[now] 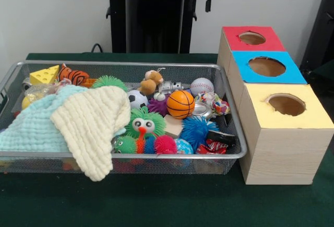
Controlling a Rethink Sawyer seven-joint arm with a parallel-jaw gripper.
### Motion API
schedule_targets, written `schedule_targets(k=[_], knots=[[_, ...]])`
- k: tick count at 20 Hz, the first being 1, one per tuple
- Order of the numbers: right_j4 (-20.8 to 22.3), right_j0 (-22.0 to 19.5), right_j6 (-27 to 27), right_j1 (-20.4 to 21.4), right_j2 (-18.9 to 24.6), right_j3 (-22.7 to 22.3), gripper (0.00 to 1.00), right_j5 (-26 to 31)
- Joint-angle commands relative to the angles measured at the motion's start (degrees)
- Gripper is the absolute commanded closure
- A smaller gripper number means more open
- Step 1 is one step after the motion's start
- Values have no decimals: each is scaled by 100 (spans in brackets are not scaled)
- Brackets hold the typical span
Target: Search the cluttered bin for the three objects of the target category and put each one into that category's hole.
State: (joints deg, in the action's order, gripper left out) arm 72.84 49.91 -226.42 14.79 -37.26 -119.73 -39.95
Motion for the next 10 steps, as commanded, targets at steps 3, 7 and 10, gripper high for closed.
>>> schedule_targets(k=[3, 7, 10], knots=[[1216, -251, -1162, -469, 848, 895, 0, 947], [1446, -360, -1288, -600, 755, 1207, 0, 947], [1723, -379, -1594, -753, 698, 1490, 0, 864]])
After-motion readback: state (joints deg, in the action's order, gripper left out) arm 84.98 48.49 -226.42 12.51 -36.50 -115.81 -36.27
